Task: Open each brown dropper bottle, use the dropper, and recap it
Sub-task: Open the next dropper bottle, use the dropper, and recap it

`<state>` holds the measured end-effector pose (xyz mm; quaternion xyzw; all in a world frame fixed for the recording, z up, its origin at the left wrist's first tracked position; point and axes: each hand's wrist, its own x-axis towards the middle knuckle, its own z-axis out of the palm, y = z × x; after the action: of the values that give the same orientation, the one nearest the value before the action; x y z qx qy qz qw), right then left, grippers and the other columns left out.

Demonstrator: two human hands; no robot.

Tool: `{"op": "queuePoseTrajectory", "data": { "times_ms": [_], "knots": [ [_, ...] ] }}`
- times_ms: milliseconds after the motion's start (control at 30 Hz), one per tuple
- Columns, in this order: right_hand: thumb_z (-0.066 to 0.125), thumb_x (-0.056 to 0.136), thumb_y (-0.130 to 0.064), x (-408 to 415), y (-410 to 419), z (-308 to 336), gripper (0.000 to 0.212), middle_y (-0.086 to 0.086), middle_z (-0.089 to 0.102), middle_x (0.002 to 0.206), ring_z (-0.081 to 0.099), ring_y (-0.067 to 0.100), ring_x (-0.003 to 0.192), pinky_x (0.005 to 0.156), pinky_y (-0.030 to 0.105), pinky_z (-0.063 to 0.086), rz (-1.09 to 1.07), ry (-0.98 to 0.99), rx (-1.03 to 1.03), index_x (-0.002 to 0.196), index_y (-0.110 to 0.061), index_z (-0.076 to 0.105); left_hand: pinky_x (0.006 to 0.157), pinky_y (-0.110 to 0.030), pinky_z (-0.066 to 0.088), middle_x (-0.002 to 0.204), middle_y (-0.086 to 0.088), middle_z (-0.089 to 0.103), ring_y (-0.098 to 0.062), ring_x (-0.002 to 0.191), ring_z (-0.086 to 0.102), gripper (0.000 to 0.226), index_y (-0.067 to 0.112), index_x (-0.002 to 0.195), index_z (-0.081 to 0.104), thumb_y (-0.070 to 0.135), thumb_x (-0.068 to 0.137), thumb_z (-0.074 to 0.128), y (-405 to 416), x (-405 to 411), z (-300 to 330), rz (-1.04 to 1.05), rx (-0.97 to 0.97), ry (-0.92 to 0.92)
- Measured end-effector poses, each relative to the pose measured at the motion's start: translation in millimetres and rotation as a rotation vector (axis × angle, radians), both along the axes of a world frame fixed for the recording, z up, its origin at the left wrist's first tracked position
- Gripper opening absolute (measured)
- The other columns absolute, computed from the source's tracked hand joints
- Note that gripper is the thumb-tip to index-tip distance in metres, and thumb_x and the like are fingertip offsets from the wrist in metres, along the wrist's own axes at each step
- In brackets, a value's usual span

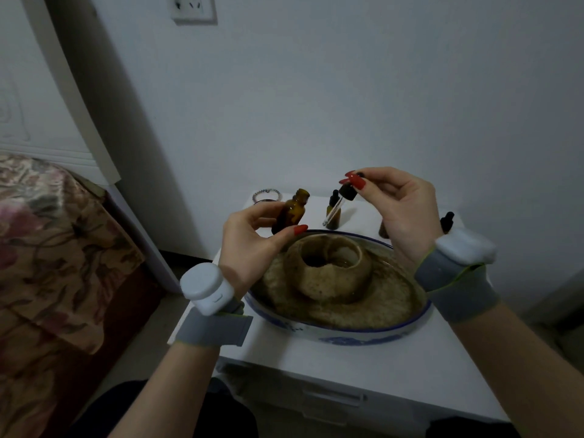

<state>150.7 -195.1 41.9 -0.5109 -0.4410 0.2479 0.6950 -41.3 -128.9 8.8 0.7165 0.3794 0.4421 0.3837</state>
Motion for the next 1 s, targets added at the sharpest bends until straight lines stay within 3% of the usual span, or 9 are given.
{"op": "queuePoseTrajectory", "data": {
  "times_ms": [100,200,367,633,867,1000],
  "knots": [
    [0.070,0.084,-0.011,2,-5,7,0.009,0.004,0.075,0.093,0.065,-0.002,0.069,0.058,0.007,0.046,-0.029,0.020,0.019,0.093,-0.011,0.073,0.079,-0.013,0.052,0.099,0.018,0.070,0.000,0.092,0.066,0.036,0.035,0.103,0.069,0.030,0.070,0.083,1,3,-5,-0.004,-0.005,0.051],
    [0.068,0.085,-0.010,5,-10,13,0.011,0.004,0.074,0.095,0.068,0.002,0.084,0.075,0.013,0.050,-0.026,0.064,0.031,0.096,-0.008,0.070,0.084,-0.028,0.056,0.100,0.014,0.071,-0.005,0.095,0.066,0.037,0.032,0.106,0.070,0.027,0.071,0.083,1,4,-10,-0.017,-0.030,0.078],
    [0.067,0.086,-0.011,6,-13,17,0.010,-0.001,0.074,0.092,0.068,0.002,0.085,0.077,0.014,0.050,-0.026,0.106,0.035,0.095,-0.010,0.069,0.092,-0.039,0.055,0.106,0.006,0.071,-0.015,0.101,0.065,0.040,0.023,0.112,0.070,0.024,0.074,0.081,1,6,-12,-0.040,-0.045,0.120],
    [0.065,0.088,-0.012,7,-14,16,0.009,-0.005,0.075,0.092,0.067,0.006,0.091,0.081,0.024,0.050,-0.015,0.129,0.022,0.093,-0.018,0.070,0.089,-0.030,0.055,0.104,0.008,0.071,-0.013,0.099,0.065,0.039,0.027,0.109,0.071,0.025,0.072,0.082,-1,8,-9,-0.071,-0.031,0.100],
    [0.066,0.087,-0.015,6,-12,13,0.008,-0.007,0.076,0.090,0.068,0.006,0.092,0.080,0.023,0.050,0.005,0.118,0.033,0.093,-0.019,0.070,0.086,-0.026,0.053,0.101,0.015,0.071,-0.011,0.100,0.065,0.040,0.039,0.102,0.069,0.046,0.063,0.076,-3,9,-6,-0.128,-0.022,0.101],
    [0.066,0.086,-0.016,7,-11,11,0.008,-0.007,0.076,0.091,0.068,0.006,0.093,0.078,0.022,0.050,0.017,0.129,0.045,0.091,-0.021,0.071,0.088,-0.025,0.052,0.102,0.015,0.071,-0.010,0.099,0.065,0.035,0.040,0.103,0.069,0.035,0.070,0.080,-2,9,-7,-0.136,-0.014,0.106]
  ]
}}
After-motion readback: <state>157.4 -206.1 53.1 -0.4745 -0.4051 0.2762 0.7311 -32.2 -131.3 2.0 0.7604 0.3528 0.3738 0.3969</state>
